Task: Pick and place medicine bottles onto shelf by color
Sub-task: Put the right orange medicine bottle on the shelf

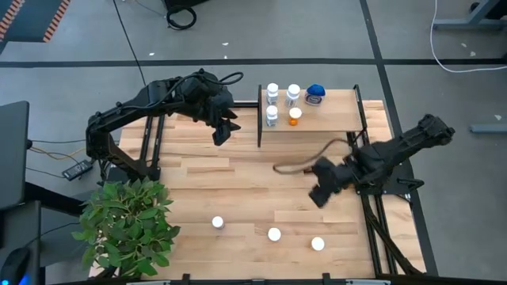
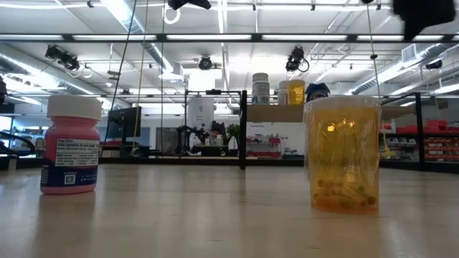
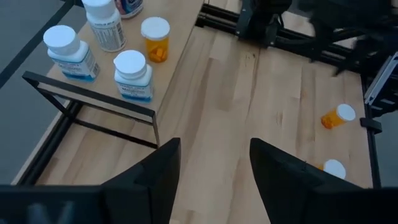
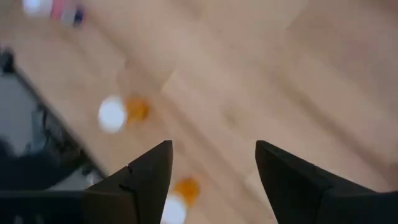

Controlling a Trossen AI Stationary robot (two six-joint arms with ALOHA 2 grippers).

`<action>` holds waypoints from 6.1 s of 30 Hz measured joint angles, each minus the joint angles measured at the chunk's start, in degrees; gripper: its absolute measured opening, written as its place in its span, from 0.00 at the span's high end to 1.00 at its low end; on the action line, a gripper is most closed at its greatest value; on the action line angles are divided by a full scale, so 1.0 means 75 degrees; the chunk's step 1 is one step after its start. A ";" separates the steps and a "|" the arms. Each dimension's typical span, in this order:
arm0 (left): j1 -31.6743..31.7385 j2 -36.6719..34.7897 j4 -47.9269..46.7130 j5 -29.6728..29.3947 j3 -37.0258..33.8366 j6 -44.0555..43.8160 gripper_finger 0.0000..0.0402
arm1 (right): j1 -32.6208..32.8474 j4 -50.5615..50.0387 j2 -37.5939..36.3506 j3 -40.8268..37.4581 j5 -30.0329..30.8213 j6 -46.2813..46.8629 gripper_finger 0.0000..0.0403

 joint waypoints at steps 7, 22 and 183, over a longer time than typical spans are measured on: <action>-0.0215 0.0000 -0.0007 -0.0011 0.0000 -0.0650 0.47 | 0.1628 0.0566 0.0471 0.0000 -0.0142 0.0962 0.31; -0.1412 0.0000 -0.0007 -0.0847 -0.0003 -0.1955 0.46 | 0.2875 0.2425 0.2897 0.0000 -0.1270 0.1046 0.20; 0.0758 -0.0262 0.0486 0.0522 -0.0009 0.0806 0.54 | -0.8382 -0.2388 0.2323 0.3101 -0.0459 -0.4649 0.43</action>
